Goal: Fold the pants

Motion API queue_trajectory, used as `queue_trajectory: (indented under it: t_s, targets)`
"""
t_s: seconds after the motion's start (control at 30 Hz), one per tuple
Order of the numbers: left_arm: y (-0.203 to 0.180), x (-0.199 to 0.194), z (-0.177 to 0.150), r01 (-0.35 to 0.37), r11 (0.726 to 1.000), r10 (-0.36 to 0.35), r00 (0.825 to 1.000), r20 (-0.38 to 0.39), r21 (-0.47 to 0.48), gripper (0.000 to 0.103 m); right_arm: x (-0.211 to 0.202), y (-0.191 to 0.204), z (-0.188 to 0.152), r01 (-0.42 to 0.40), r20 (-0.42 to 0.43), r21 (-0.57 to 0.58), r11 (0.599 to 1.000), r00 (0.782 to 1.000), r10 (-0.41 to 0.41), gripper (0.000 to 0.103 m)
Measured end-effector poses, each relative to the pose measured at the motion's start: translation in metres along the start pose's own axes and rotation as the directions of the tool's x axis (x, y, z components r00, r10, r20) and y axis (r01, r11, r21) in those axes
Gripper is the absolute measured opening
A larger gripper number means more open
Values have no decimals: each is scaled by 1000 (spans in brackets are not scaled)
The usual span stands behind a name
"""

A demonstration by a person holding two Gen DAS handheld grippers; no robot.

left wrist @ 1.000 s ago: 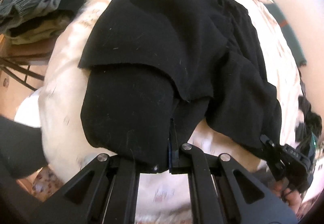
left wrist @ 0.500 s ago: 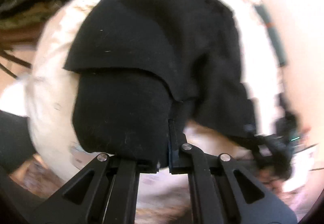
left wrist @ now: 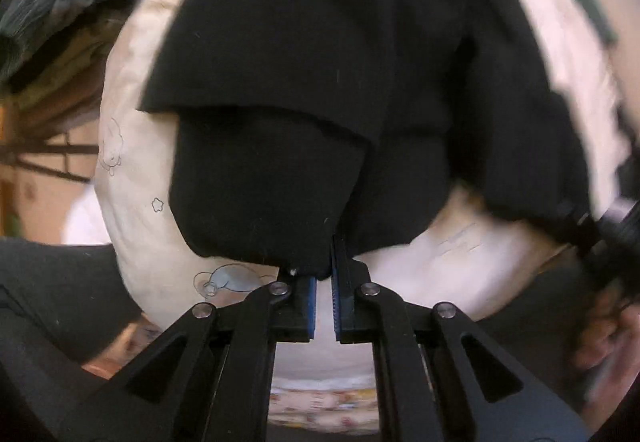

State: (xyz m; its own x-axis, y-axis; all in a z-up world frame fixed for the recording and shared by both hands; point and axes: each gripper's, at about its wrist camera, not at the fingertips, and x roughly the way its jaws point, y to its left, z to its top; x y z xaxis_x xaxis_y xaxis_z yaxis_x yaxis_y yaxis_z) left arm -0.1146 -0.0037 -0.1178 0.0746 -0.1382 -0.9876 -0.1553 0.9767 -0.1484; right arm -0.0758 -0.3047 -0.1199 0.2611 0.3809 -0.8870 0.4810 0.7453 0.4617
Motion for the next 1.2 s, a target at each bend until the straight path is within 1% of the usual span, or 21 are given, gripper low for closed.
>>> queue_trajectory:
  t_s: [0.03,0.07,0.1,0.13,0.17,0.2,0.27,0.33,0.4,0.43,0.47,0.53,0.6,0.67,0.73,0.77,0.83,0.97,1.03,1.1,1.2]
  targets:
    - [-4,6,-1,-51,998,51,999,-5,28,7,4,1,-2,26,4,-13,1000,1000,-26,30]
    - [-6,10,-1,-84,995,85,996,-13,48,13,6,2,-3,36,6,-20,999,999,-36,33]
    - [-7,10,-1,-93,994,94,995,-24,54,26,5,3,-3,38,12,-22,999,999,-38,36]
    - [-6,7,0,-99,993,101,995,-27,56,34,3,5,-5,42,10,-18,999,999,-42,47]
    - [-5,3,-1,-98,994,99,995,-21,54,49,1,5,-7,48,0,-11,999,999,-48,56]
    - [-4,-6,-1,-82,996,82,997,-3,43,58,-1,5,-9,42,-12,-2,999,999,-42,58]
    - [-6,-19,0,-59,998,59,998,15,31,69,-6,8,-19,16,-45,-12,1000,999,-17,63]
    - [-7,-36,1,-39,999,37,998,44,33,69,-14,17,-32,-2,-81,-53,999,997,-3,64]
    - [-9,-51,-1,-39,999,36,996,75,36,69,-26,21,-45,-32,-103,-100,994,994,22,64]
    - [-8,-62,0,-34,999,31,994,109,26,69,-36,22,-53,-48,-111,-136,990,993,33,65]
    - [-13,-67,-3,-35,999,32,991,129,17,69,-42,30,-58,-65,-116,-159,985,992,46,65]
    - [-8,-86,-4,-25,1000,27,985,171,-12,69,-53,53,-64,-116,-124,-217,969,988,91,65]
    - [0,-106,2,-17,999,25,976,215,-39,69,-64,75,-65,-144,-112,-271,952,987,117,65]
    - [1,-119,6,10,999,2,968,251,-45,70,-77,99,-64,-190,-92,-332,924,981,169,65]
    - [5,-129,18,-2,999,15,959,283,-48,71,-86,114,-60,-216,-66,-382,898,976,207,66]
    - [10,-132,25,-14,998,33,954,299,-64,72,-87,123,-54,-225,-59,-403,887,974,220,67]
    - [21,-132,40,-21,995,51,949,311,-99,74,-87,138,-42,-245,-44,-433,868,967,251,67]
    - [41,-112,67,-63,987,105,952,287,-150,74,-77,162,-18,-246,0,-475,845,960,279,67]
    - [47,-103,78,-74,983,119,952,282,-166,74,-67,170,-6,-218,29,-504,836,963,269,67]
    - [55,-91,88,-97,979,143,953,267,-179,74,-57,172,6,-218,40,-520,826,960,279,67]
    - [62,-75,99,-115,974,161,956,244,-195,74,-38,169,22,-200,49,-518,832,964,263,67]
